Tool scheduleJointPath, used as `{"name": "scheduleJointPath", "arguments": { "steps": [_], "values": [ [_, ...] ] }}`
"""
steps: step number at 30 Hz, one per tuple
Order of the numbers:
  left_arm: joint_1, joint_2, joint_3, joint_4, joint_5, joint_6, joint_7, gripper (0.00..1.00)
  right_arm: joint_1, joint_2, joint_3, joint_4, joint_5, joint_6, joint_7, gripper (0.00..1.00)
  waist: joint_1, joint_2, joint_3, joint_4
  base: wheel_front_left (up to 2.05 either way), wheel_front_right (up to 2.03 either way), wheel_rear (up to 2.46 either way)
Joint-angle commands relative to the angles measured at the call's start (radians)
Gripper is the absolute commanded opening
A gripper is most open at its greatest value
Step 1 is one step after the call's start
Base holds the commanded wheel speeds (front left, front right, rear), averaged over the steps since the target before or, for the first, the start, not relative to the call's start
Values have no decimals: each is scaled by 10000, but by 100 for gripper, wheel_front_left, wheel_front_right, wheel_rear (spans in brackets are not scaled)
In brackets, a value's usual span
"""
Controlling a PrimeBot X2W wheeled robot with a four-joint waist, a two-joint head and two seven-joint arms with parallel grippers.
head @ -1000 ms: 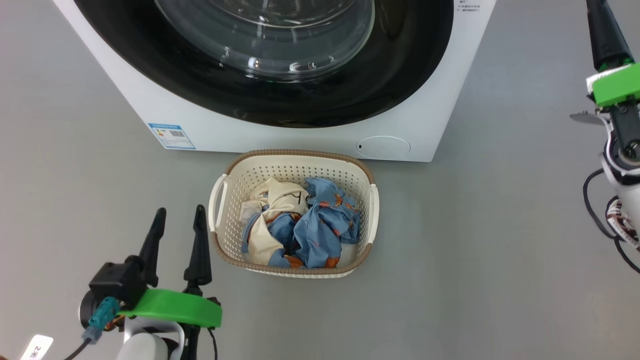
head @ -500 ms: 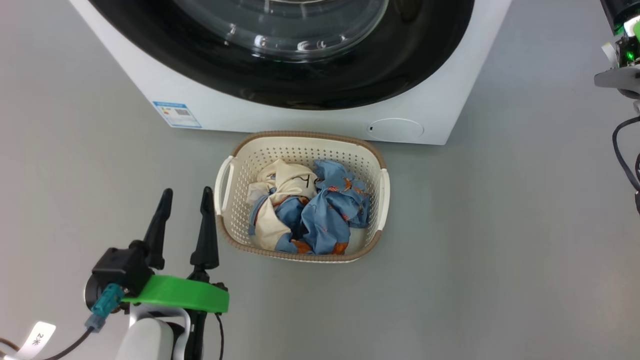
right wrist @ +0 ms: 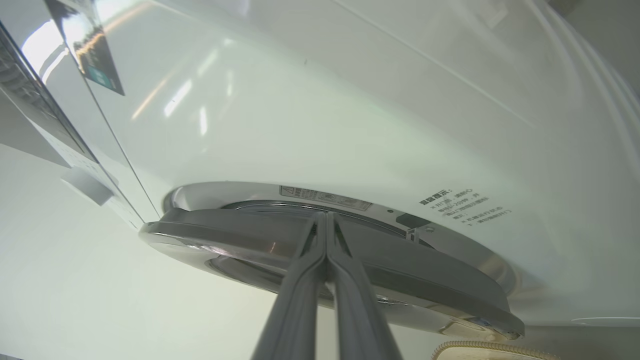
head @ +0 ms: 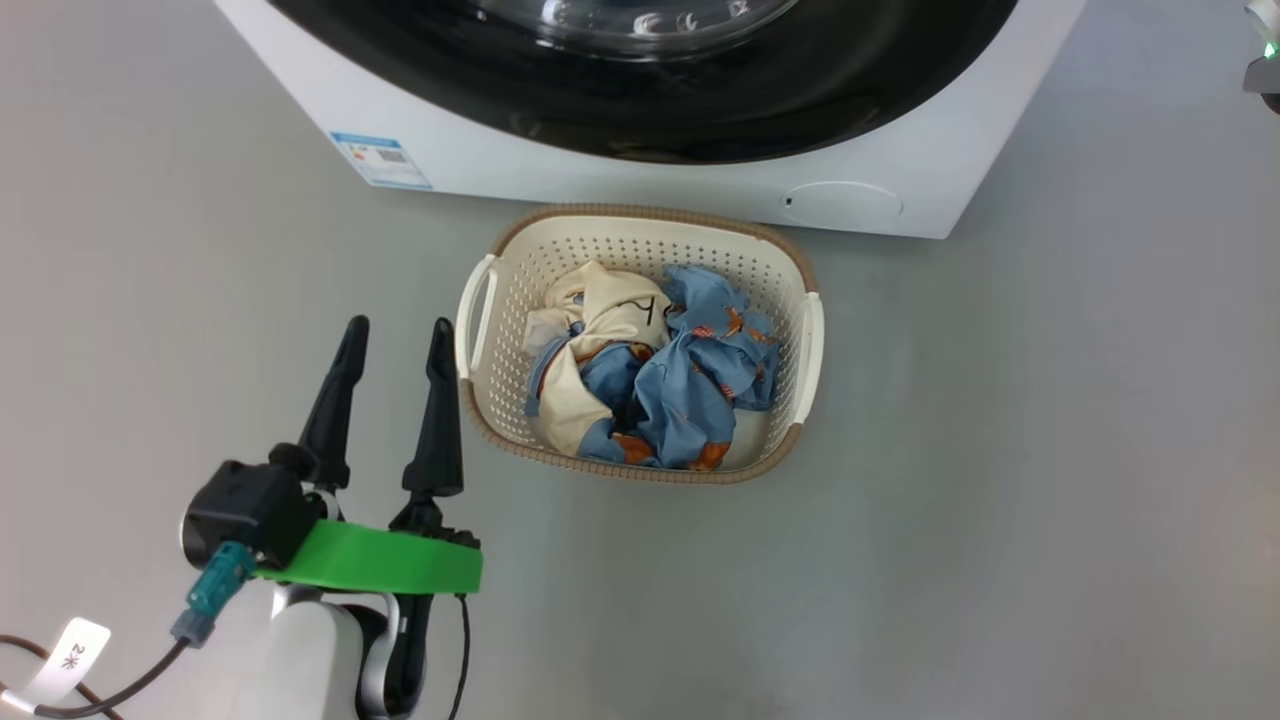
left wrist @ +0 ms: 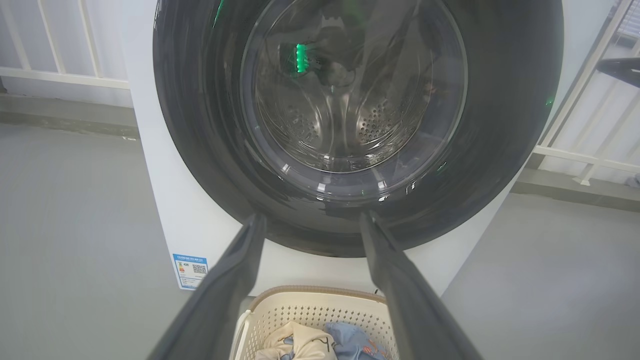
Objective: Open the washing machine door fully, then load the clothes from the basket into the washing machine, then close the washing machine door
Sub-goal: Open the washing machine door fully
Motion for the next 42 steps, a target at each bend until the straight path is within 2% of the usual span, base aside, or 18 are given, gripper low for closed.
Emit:
{"name": "scheduleJointPath", "arguments": {
  "steps": [1,9,28,42],
  "values": [
    [-159,168,240,-309,-45,-23,-65,100,-184,55,-42,-157,149,58,99,0,-1,0,187,185,0,0,0],
    [-256,168,-17,-416,-40,28,-65,100,-705,222,-170,146,320,58,806,0,-1,0,539,462,0,0,0],
    [-504,168,-516,-606,-481,268,-65,100,-1829,212,-26,772,-117,58,1627,0,-1,0,1176,1034,0,0,0],
    [-421,168,-454,-518,-544,362,-65,100,-1356,497,229,848,-71,58,2466,0,-1,0,773,884,0,0,0]
  ]
}}
